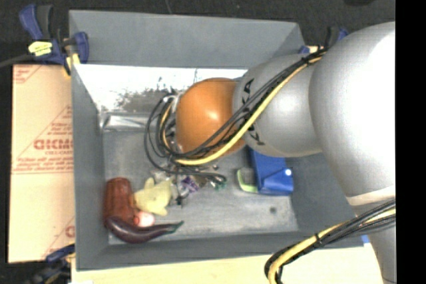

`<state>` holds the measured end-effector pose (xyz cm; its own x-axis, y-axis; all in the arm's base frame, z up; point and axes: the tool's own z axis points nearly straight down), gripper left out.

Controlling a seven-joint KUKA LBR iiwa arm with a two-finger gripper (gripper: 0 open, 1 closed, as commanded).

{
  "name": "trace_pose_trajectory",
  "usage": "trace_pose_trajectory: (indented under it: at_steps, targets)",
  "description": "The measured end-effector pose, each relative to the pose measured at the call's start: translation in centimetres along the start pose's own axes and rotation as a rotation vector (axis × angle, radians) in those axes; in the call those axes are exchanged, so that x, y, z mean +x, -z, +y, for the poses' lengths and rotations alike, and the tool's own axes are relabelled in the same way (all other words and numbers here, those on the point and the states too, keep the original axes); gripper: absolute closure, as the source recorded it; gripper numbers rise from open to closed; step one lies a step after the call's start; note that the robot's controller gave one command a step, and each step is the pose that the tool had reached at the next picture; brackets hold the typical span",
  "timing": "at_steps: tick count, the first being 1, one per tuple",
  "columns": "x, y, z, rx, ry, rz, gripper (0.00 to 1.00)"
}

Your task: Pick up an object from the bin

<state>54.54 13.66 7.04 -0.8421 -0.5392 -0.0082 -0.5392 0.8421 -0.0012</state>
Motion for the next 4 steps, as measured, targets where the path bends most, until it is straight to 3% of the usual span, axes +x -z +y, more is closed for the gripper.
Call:
trace_pose_trajectory:
  at_steps: [2, 4]
  targets:
    - [0.2, 1.8, 0.0, -0.002, -0.002, 0.005, 1.00]
    - [0.1, 9.1, 0.0, -0.002, -0.003, 0.004, 1.00]
